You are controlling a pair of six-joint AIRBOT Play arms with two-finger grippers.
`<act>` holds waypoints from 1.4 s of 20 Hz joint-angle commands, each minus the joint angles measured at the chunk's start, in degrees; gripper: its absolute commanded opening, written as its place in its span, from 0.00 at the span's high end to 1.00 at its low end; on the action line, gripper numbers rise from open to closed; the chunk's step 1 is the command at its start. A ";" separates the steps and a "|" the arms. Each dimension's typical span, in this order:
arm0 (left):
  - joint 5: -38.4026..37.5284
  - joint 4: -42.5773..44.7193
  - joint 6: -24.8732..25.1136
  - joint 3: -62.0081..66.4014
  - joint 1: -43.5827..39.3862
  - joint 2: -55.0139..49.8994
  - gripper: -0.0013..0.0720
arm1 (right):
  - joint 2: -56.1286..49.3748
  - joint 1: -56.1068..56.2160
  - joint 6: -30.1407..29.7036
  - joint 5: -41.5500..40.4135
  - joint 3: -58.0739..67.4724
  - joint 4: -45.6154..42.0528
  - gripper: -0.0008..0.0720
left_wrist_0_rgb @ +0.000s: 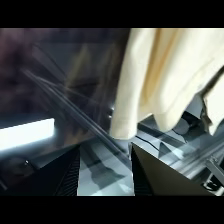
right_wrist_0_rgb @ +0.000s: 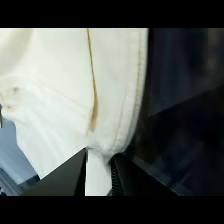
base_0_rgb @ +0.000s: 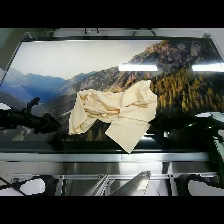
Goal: Fold the shirts.
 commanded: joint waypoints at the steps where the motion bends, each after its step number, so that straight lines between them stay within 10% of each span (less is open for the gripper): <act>1: 6.29 0.94 -0.13 -3.02 -1.95 0.50 0.52 | -0.04 5.55 0.17 -6.75 -0.35 5.57 0.71; 3: 9.73 0.20 -0.28 -3.76 -5.18 0.13 0.52 | -0.04 6.29 0.15 -6.58 -0.35 6.14 0.95; 11: 5.18 -2.40 -0.07 3.54 -16.59 -12.00 0.54 | -0.02 6.23 0.20 -3.78 -0.35 6.32 0.96; 13: 2.47 -2.62 0.13 4.98 -16.79 -12.94 0.97 | 0.22 6.21 -0.57 -1.57 -0.35 7.19 0.96; 16: -5.20 -9.18 2.08 7.45 -15.61 -10.14 0.96 | 4.46 4.37 -1.40 6.71 0.63 7.63 0.97; 20: -28.61 -41.55 5.11 13.94 -9.77 1.03 0.96 | 19.96 -6.93 -1.09 27.06 7.04 15.02 0.97; 28: -28.96 -107.14 2.91 26.29 3.80 21.57 0.96 | 41.72 -30.01 2.93 29.70 32.54 52.87 0.96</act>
